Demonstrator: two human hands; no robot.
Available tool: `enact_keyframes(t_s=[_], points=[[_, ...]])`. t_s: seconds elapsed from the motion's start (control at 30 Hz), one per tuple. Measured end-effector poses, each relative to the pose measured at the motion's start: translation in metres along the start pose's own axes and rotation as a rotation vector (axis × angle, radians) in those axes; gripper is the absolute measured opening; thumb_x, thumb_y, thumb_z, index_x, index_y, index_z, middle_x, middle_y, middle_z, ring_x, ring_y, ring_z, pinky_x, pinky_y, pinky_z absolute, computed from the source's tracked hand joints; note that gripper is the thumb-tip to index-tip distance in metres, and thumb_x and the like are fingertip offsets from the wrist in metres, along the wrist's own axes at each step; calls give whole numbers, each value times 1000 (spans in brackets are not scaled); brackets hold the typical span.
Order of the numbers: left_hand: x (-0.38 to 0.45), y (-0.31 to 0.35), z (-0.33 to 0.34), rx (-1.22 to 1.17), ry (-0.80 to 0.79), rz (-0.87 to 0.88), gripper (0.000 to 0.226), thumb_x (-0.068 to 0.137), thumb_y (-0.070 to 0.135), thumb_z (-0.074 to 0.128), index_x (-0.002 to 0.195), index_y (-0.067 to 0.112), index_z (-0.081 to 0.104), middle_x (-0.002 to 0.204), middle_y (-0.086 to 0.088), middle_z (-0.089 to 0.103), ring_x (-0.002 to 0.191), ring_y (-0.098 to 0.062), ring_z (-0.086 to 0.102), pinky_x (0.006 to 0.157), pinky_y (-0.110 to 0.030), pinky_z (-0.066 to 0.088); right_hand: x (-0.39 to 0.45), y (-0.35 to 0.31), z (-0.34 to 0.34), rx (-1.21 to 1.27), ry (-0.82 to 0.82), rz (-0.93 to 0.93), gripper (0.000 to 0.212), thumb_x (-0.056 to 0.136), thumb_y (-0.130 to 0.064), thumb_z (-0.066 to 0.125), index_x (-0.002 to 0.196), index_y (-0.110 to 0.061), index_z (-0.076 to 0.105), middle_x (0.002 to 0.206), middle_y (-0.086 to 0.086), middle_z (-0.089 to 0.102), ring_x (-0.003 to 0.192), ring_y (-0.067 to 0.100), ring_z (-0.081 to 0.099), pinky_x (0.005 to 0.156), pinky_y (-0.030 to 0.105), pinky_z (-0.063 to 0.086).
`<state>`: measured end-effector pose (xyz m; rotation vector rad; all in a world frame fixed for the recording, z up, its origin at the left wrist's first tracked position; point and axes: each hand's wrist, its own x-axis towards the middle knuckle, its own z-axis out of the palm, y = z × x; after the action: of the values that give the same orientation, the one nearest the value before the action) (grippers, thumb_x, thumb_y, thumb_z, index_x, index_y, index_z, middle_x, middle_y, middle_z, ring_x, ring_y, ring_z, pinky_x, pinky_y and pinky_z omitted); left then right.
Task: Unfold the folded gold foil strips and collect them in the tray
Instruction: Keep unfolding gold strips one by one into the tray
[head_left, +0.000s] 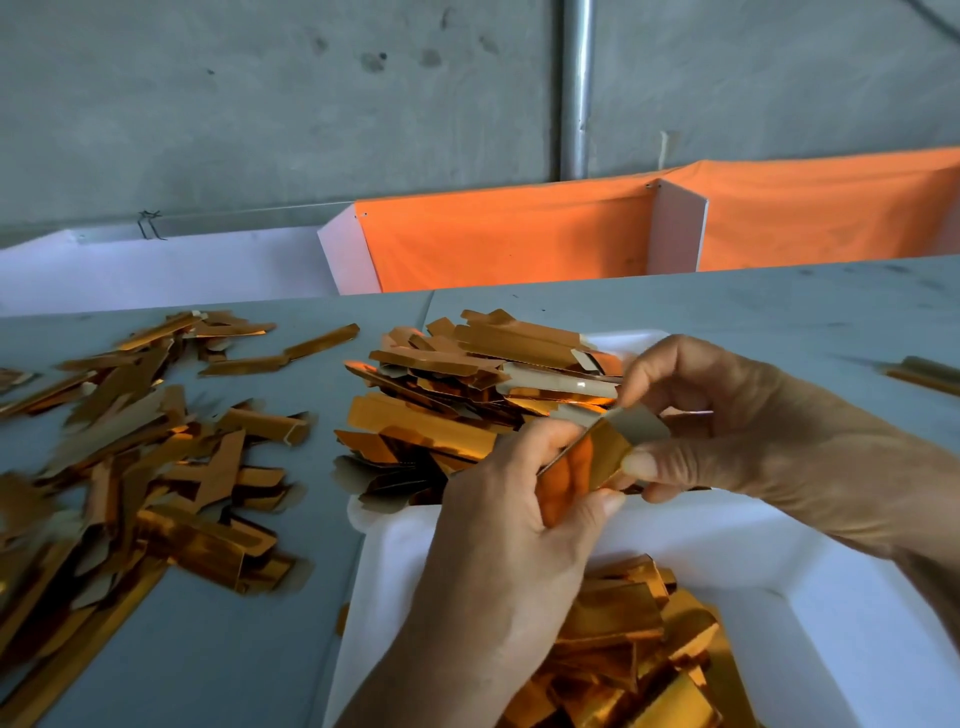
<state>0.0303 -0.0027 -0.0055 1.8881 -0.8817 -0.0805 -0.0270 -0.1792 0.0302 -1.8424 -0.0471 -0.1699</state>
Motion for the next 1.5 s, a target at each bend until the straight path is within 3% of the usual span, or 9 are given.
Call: enact_keyframes(t_s=[0.2,0.4,0.57,0.77,0.93,1.13,1.3,1.4,1.5], points=[[0,0,1,-5,33,-39,23,77,42,66,97,47,56,91,20,64,88,5,59,74,-12,49,-3,2,-3,-189,82,-36,33,53,-46,75,82,-30,72,92,4,73,77,21,70,69,32,54],[0,-2,2,-18,-14,-26,36,79,38,69,112,45,56,98,15,64,93,1,61,79,-19,51,-4,5,-5,-31,-26,-21,37,64,-53,75,90,-27,76,96,1,72,87,14,70,68,19,55],[1,-6,-1,-36,-46,-23,36,81,39,66,116,43,59,101,17,65,96,3,61,83,-20,51,-3,6,-3,-2,-50,-10,24,66,-37,74,87,-26,76,93,-1,72,85,12,69,67,21,55],[3,-4,-5,-145,-81,3,26,86,34,64,108,49,62,100,15,68,101,-2,61,89,-27,50,-6,2,-9,-11,-43,-29,24,69,-30,80,90,-23,71,98,7,73,90,29,70,69,25,56],[2,-4,-3,-138,-100,51,36,87,36,60,122,43,57,105,16,63,105,-2,58,90,-21,48,-7,0,-5,-26,9,-80,10,75,-20,67,85,-21,69,98,2,73,86,19,71,65,22,55],[3,-5,-4,-143,-93,57,46,77,50,56,122,39,58,106,16,64,105,-2,58,91,-23,49,-7,-3,-2,6,60,-103,3,75,-15,65,78,-16,65,92,4,74,75,16,70,62,21,54],[3,-3,-2,-139,-73,79,35,82,48,61,117,44,59,106,20,63,104,3,58,88,-11,46,-4,-2,5,-89,147,-89,17,79,-8,73,72,-21,65,84,3,74,65,16,69,58,21,51],[3,-2,-3,-129,-56,87,40,78,44,61,118,43,59,103,23,62,102,6,57,85,-6,43,-4,-3,7,-149,197,-85,5,71,-24,73,72,-24,68,81,5,73,65,19,71,63,27,54],[3,-2,-4,-123,-44,105,38,81,38,63,118,44,59,102,23,62,103,5,57,85,-6,43,-6,-5,6,-152,156,-116,21,66,-40,68,76,-22,72,85,2,72,74,20,71,67,30,57]])
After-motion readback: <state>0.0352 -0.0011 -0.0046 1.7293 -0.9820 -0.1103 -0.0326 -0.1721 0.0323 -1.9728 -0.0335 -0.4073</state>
